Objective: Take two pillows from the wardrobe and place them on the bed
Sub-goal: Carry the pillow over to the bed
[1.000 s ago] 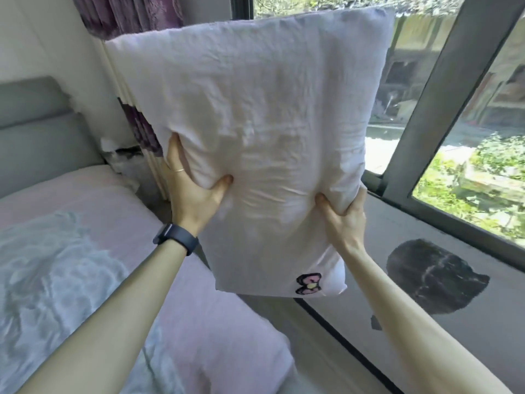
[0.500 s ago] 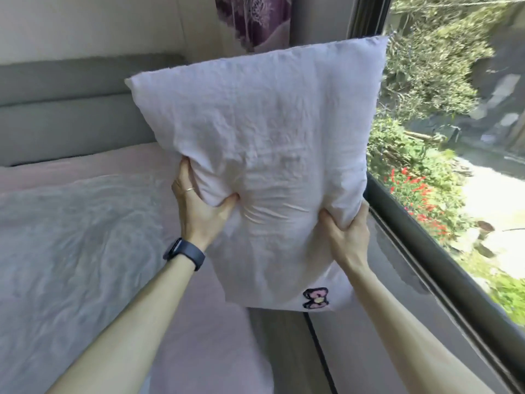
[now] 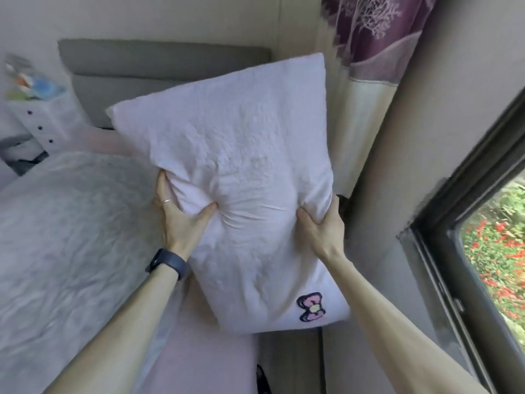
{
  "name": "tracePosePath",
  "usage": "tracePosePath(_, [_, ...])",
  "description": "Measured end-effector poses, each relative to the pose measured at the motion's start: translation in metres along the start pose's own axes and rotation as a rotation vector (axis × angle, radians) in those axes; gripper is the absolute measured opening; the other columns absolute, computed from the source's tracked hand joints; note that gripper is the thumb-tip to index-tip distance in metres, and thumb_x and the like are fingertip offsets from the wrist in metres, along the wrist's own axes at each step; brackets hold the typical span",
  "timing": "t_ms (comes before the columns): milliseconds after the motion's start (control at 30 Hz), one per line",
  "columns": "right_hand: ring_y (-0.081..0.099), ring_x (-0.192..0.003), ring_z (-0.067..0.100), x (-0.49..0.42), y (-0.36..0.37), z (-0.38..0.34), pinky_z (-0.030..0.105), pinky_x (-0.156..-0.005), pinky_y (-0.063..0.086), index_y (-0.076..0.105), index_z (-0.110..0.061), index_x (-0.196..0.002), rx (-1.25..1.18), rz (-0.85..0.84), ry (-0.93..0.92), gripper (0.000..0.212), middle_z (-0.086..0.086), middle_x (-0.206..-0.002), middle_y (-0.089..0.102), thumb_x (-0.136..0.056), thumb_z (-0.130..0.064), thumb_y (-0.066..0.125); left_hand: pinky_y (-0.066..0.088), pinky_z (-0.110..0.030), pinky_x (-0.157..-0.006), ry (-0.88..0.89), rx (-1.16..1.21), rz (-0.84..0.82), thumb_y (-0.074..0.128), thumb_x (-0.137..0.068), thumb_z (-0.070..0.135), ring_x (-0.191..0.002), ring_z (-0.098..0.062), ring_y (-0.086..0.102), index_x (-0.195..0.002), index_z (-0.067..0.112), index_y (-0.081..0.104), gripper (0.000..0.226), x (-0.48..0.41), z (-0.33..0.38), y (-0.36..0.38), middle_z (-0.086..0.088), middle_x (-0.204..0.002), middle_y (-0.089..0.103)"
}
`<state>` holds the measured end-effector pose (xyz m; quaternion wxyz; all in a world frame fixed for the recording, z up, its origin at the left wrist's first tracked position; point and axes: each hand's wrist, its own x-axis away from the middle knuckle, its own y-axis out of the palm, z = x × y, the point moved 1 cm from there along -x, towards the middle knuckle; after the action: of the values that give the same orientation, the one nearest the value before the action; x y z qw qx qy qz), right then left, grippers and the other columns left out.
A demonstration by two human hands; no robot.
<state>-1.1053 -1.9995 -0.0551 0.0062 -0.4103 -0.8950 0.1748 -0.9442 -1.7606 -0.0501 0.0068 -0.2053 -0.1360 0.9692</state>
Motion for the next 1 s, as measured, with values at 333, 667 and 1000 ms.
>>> tracePosePath(333, [0.058, -0.121, 0.024, -0.199, 0.128, -0.010, 0.040, -0.101, 0.047, 0.039, -0.022, -0.144, 0.035, -0.209, -0.080, 0.063, -0.004, -0.133, 0.060, -0.091, -0.034, 0.070, 0.021, -0.001, -0.105, -0.165, -0.055, 0.182, 0.091, -0.065, 0.018, -0.137, 0.001, 0.026, -0.157, 0.028, 0.015, 0.119, -0.149, -0.053, 0.047, 0.005, -0.156, 0.024])
tracePosePath(667, [0.049, -0.126, 0.015, -0.407, 0.249, -0.008, 0.029, -0.102, 0.038, 0.039, -0.022, -0.147, -0.073, -0.486, -0.137, 0.060, -0.005, -0.141, 0.053, -0.095, -0.028, 0.068, 0.032, -0.023, -0.105, -0.272, -0.184, 0.432, 0.090, -0.071, 0.020, -0.138, -0.017, 0.037, -0.158, 0.025, 0.015, 0.115, -0.294, -0.088, 0.124, -0.008, -0.157, 0.029])
tracePosePath(1000, [0.050, -0.117, 0.011, -0.600, 0.323, 0.000, 0.029, -0.091, 0.040, 0.042, -0.027, -0.143, -0.017, -0.537, -0.177, 0.058, -0.016, -0.127, 0.053, -0.092, -0.033, 0.070, 0.024, -0.019, -0.108, -0.331, -0.246, 0.474, 0.086, -0.073, 0.027, -0.144, -0.019, 0.025, -0.159, 0.024, 0.012, 0.113, -0.428, -0.134, 0.220, 0.000, -0.159, 0.025])
